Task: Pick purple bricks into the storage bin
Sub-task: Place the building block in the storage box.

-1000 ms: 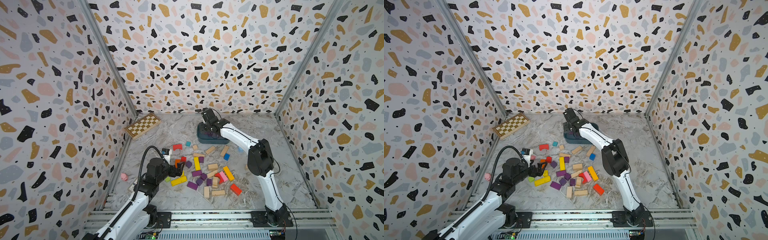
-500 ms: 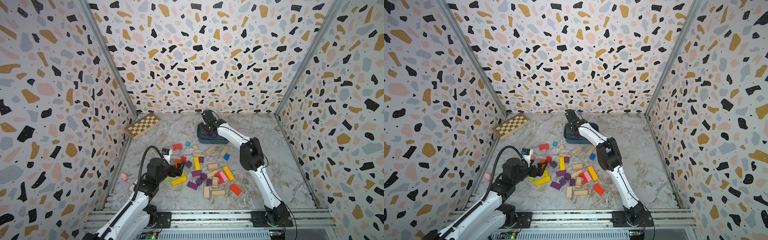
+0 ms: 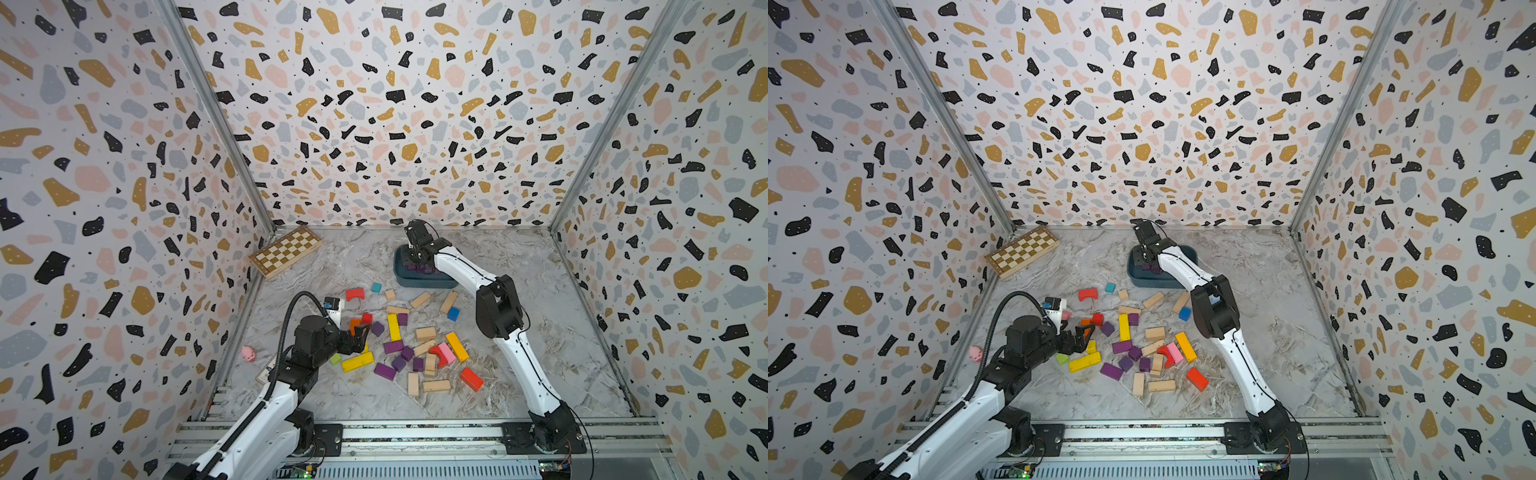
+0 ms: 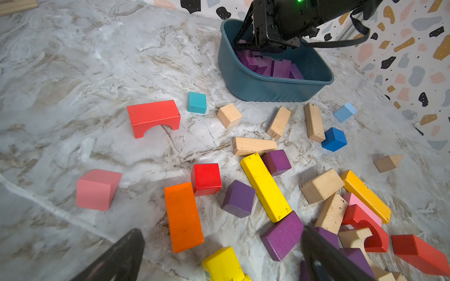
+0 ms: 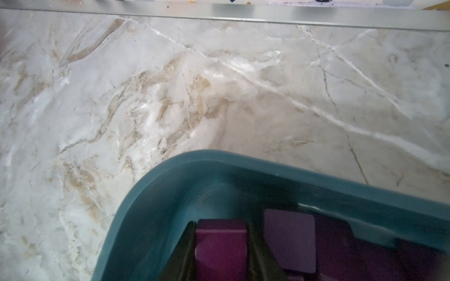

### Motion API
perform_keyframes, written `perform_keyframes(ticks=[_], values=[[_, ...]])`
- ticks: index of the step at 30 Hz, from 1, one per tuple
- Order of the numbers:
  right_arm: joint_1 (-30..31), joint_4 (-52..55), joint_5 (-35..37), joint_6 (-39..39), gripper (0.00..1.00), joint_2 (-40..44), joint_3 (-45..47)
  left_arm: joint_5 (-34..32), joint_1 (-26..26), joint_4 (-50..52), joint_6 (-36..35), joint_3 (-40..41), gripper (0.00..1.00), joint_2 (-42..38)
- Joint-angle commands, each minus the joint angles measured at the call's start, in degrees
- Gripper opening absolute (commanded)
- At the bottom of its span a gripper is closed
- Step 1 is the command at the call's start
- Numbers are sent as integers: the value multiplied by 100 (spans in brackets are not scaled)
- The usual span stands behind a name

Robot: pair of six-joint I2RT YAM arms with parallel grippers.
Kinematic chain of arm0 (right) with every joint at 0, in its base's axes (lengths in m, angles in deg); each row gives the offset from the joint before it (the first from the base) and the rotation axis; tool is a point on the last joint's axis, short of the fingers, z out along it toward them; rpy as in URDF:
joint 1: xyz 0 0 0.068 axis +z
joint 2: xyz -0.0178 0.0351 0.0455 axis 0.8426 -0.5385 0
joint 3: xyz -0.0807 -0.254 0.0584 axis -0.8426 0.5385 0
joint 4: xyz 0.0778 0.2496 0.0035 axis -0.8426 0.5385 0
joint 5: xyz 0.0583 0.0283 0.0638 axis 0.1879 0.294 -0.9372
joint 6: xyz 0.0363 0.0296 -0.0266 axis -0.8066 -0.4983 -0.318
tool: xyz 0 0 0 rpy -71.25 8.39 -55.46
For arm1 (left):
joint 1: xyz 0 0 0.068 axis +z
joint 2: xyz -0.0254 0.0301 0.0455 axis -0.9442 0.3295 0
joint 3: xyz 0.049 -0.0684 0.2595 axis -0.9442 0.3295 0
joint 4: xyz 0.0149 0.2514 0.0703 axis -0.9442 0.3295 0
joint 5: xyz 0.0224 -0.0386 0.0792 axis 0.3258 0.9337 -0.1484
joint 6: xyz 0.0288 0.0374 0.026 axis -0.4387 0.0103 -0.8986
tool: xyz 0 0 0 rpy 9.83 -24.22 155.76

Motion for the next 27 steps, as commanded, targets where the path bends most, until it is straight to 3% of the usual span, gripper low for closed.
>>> perform_keyframes(ticks=[1,12,19,27], values=[[-20,10,58,-36,21,70,-238,8,-21,-146,-28,-128,99,23],[-42,-16,53,6,30,116,-267,8,-23,-157,-28,-137,99,58],[-42,-9,46,68,42,178,-299,17,-23,-156,-28,-142,99,86],[-33,27,76,169,45,358,-347,25,-21,-159,-33,-146,99,92]])
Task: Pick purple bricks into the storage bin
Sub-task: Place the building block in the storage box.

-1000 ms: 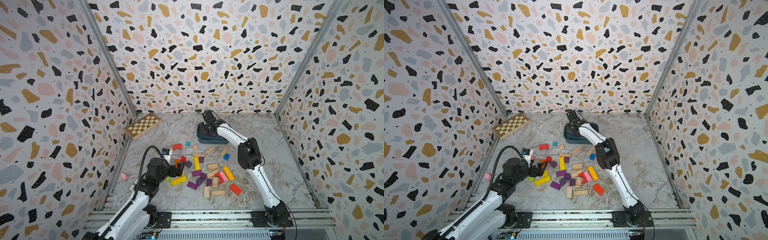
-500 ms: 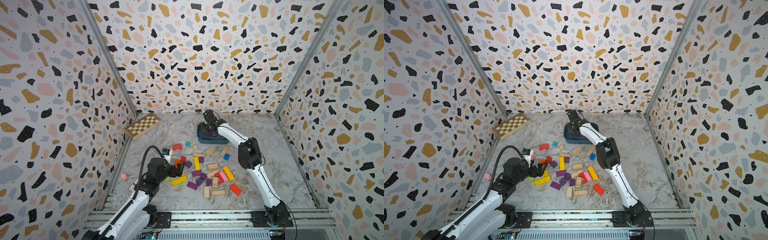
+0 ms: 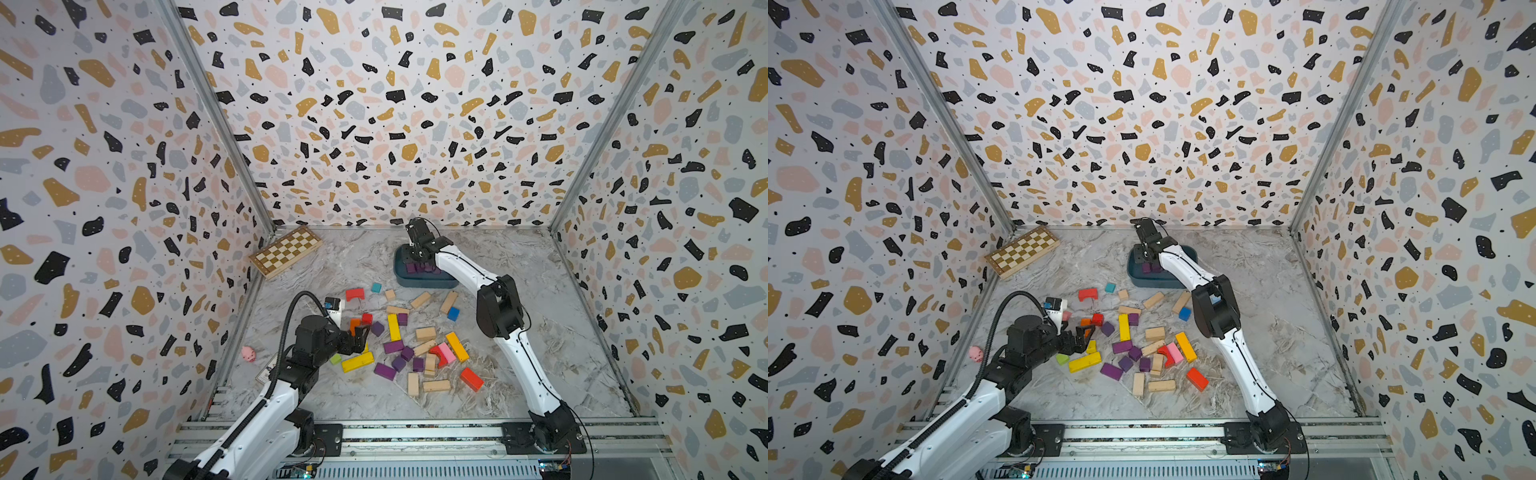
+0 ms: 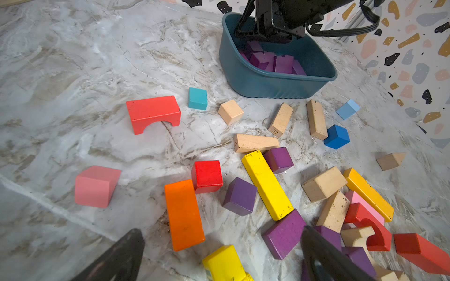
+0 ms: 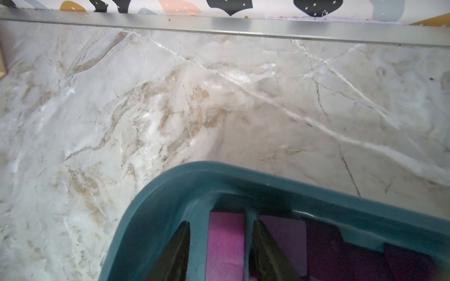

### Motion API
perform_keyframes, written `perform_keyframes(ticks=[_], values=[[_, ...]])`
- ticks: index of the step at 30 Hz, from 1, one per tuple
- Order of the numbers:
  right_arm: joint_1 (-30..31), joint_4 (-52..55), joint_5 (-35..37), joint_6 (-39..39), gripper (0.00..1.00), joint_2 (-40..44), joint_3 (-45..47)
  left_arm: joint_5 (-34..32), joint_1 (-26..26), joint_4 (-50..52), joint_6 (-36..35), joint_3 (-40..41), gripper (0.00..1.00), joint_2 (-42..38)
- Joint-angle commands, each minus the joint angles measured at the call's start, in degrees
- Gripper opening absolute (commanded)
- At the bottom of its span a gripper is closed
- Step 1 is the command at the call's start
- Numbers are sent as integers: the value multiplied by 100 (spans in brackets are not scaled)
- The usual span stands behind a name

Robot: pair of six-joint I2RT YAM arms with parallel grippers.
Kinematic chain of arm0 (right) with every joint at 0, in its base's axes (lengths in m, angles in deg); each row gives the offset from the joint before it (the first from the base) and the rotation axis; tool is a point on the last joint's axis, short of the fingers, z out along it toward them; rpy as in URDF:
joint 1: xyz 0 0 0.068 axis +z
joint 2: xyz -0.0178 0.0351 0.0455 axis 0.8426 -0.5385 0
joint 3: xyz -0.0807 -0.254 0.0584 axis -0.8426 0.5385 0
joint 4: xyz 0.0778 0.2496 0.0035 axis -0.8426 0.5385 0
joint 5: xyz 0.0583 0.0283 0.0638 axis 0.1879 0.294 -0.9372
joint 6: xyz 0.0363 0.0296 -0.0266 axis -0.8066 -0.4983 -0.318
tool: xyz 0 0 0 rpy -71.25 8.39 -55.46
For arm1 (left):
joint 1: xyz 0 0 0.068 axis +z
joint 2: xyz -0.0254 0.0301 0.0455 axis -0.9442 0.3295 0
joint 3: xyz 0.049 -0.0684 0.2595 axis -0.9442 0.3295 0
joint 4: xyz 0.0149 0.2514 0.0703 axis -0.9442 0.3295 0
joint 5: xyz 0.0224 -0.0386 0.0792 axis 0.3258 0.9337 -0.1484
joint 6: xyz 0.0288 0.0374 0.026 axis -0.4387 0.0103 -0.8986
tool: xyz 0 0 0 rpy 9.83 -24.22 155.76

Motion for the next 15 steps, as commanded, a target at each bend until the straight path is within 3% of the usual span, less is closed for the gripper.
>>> perform_keyframes(ticks=[1,4,7,11,15], values=[[-3,63,78,138,45,397,-250,25,-27,-157,-37,-151,99,8],[23,160,100,249,48,582,-251,25,-19,-153,-29,-146,99,21],[92,239,108,421,58,861,-93,24,-23,-152,-36,-152,99,29],[232,116,132,676,74,1468,611,32,-26,-148,-31,-154,99,21],[431,-28,208,981,84,2186,1509,28,-18,-132,-35,-146,99,-14]])
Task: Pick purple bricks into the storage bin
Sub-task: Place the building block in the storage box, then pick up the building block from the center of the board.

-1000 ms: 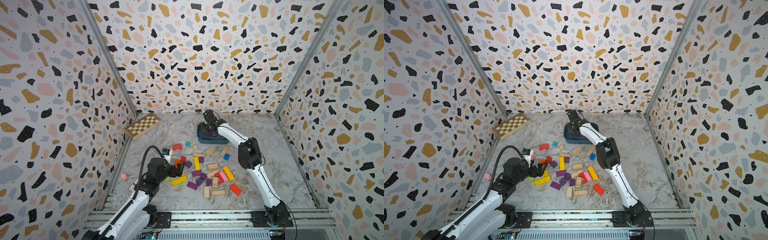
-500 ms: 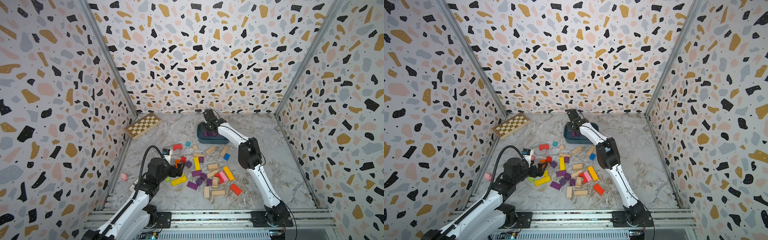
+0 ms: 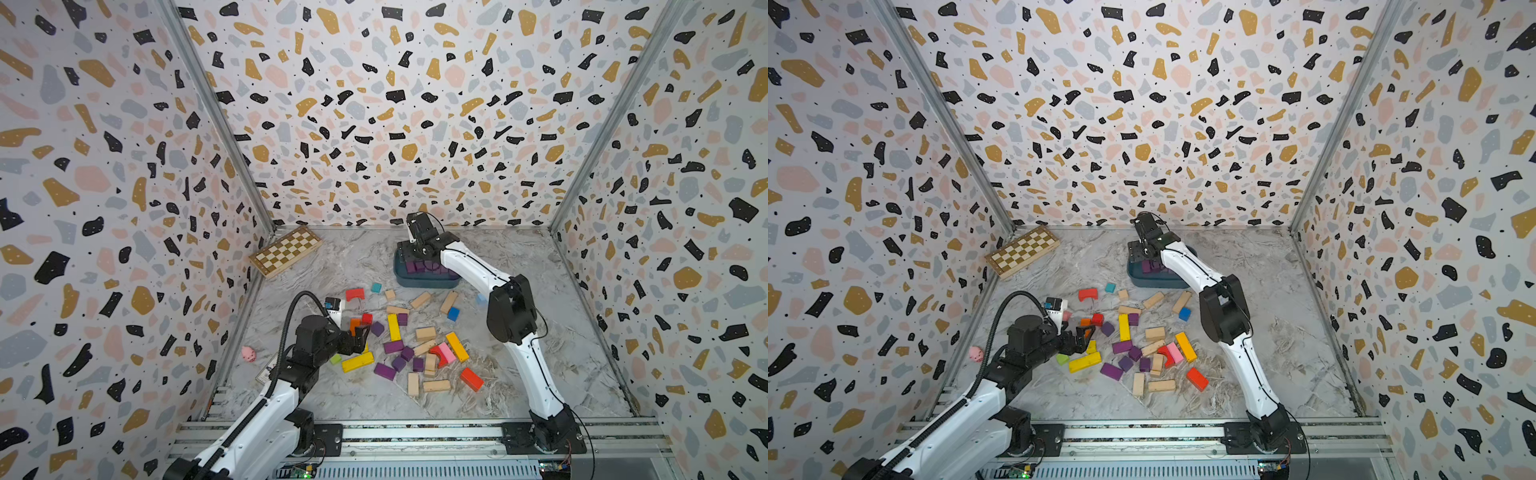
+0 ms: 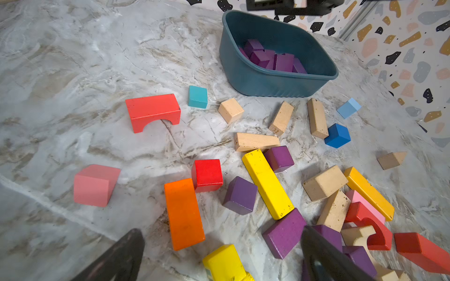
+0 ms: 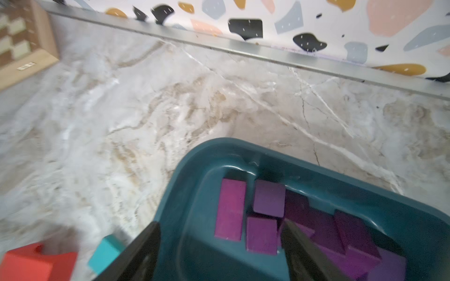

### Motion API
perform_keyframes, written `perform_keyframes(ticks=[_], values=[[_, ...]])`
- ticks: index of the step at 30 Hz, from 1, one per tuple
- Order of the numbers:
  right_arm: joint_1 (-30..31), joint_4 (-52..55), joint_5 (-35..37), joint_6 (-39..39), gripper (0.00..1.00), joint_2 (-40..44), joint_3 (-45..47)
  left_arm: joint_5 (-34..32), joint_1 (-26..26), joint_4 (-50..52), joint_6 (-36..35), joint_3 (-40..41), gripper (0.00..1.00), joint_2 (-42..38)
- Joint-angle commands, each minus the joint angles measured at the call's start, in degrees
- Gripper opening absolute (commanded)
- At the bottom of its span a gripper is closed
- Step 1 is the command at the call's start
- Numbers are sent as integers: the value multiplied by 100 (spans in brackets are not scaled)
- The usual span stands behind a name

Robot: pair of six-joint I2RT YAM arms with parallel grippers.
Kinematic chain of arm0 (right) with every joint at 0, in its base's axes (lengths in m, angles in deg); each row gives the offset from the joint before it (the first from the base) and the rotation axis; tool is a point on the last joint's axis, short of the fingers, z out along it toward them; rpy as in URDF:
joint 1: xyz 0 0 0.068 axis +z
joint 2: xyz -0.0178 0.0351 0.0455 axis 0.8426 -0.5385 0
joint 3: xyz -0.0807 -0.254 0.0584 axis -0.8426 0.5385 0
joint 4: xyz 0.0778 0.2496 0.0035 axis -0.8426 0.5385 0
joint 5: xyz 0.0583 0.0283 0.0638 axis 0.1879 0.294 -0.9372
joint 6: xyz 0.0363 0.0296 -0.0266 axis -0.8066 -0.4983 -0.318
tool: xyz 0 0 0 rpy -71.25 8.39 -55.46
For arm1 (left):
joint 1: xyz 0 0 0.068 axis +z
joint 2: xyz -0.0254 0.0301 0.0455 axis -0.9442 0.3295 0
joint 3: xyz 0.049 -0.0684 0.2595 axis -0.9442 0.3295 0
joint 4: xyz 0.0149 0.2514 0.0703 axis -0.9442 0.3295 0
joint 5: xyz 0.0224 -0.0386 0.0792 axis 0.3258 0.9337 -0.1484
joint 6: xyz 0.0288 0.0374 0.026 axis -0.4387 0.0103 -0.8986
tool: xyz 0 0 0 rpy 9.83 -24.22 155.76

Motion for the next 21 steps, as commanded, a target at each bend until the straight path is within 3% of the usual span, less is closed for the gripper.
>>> perform_keyframes(ticks=[1,6,8,14,21], values=[[207,-114,108,385,85,873,555,21,-22,-133,-37,-145,99,-53],[350,-401,46,531,92,1878,1967,22,-21,-133,-36,-138,99,-70],[402,-578,-42,542,100,2341,2659,26,-25,-133,-36,-142,99,-79],[626,-1111,-416,553,100,3613,4625,37,-25,-115,-28,-137,99,-89],[923,-1307,-311,253,100,4571,6102,-25,-26,-45,-8,-203,99,45]])
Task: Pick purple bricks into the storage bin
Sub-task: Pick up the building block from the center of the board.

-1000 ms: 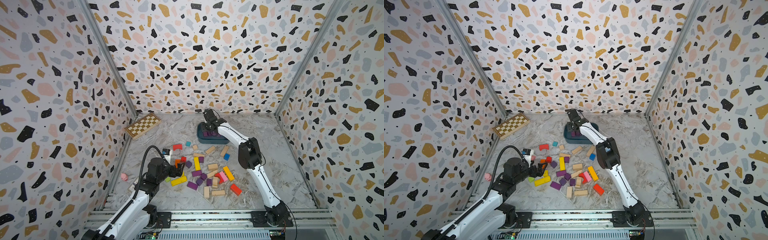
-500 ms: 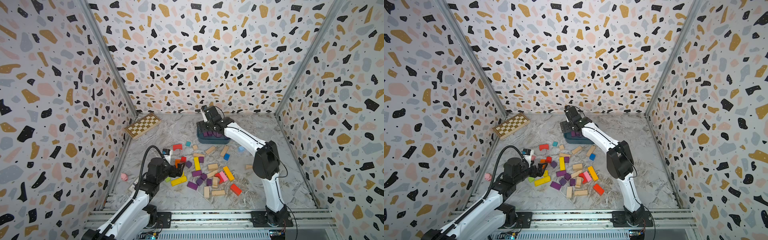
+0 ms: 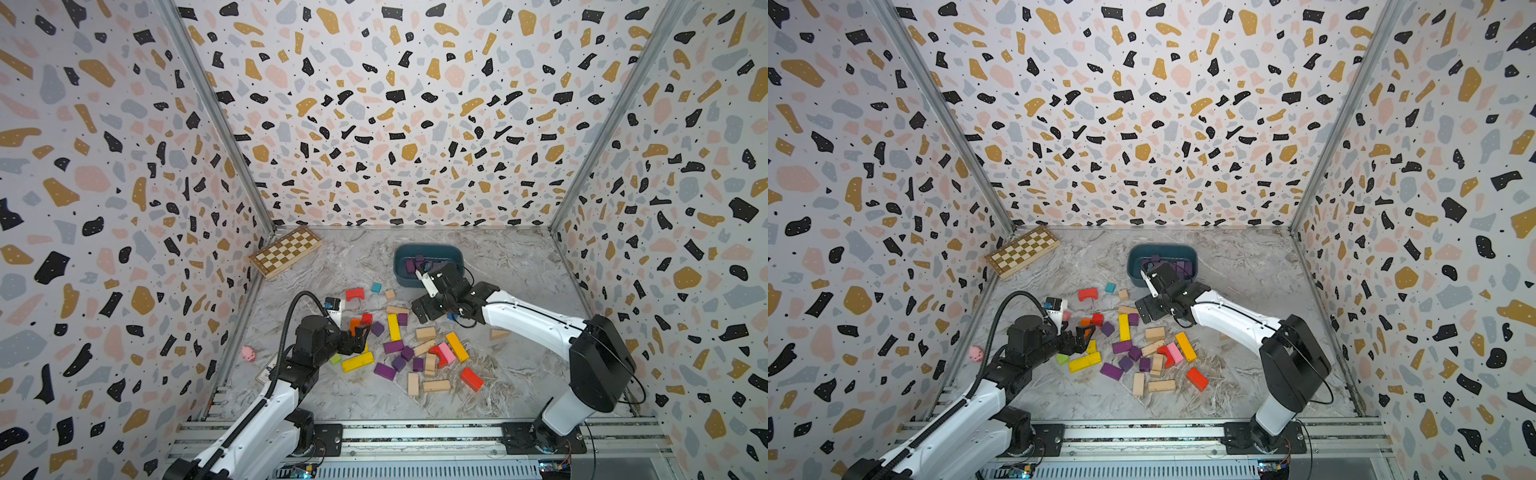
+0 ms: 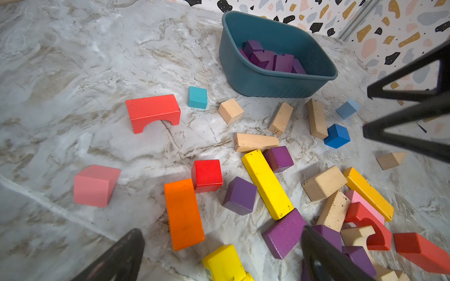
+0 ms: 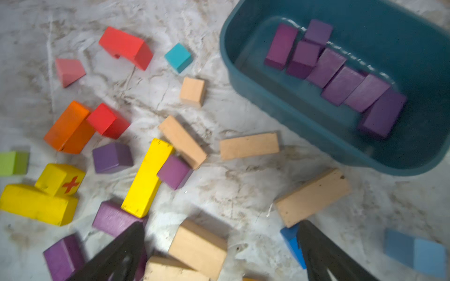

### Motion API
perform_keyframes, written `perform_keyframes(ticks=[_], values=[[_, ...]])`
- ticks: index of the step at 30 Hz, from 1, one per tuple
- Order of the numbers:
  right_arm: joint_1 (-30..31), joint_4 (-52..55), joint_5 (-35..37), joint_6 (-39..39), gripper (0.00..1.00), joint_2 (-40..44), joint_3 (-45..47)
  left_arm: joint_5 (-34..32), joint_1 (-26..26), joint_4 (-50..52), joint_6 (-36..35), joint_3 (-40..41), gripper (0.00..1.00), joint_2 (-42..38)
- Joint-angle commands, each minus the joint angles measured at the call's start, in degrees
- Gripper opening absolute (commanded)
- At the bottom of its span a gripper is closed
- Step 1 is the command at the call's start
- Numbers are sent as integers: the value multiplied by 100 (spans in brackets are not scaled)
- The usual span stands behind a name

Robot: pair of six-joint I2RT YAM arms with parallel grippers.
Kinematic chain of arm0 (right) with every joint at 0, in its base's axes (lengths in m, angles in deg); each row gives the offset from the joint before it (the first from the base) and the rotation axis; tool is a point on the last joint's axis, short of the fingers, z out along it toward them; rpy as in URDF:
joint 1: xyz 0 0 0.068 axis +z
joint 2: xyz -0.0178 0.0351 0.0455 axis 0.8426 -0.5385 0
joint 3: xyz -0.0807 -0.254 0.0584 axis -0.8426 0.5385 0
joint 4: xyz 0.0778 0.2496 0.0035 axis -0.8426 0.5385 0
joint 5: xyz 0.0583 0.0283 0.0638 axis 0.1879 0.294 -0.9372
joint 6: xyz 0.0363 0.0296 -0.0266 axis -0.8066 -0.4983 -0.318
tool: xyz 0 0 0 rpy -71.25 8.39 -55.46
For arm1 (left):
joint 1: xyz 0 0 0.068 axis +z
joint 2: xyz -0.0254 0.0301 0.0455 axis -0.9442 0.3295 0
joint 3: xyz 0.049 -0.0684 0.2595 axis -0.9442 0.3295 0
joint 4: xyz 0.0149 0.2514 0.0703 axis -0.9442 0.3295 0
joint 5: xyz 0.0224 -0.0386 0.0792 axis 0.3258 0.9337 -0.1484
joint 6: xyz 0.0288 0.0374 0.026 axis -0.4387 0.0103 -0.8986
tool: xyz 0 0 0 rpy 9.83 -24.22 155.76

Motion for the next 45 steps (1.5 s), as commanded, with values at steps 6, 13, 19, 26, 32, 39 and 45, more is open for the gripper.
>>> perform_keyframes(ticks=[6,13,19,26,32,39,45], values=[[-5,-169,404,-413,100,976,964,32,-21,120,-19,-399,99,295],[-648,-557,246,-690,100,2010,2084,-369,-742,760,-282,-804,99,353],[-1048,-679,133,-699,100,2743,2696,-1035,-1728,1697,-345,-1285,99,485],[-1263,-837,-81,-679,99,3179,3057,-1166,-2418,2458,-427,-2077,99,1415],[-1499,-889,-288,-612,99,3473,3242,-1255,-2531,3331,-511,-3026,99,2547],[-1754,-891,-580,-441,99,3585,3350,-721,-2542,3180,-281,-3114,99,2849],[-1972,-938,-831,-277,99,3482,3390,-590,-2672,3223,-148,-3047,99,3005]])
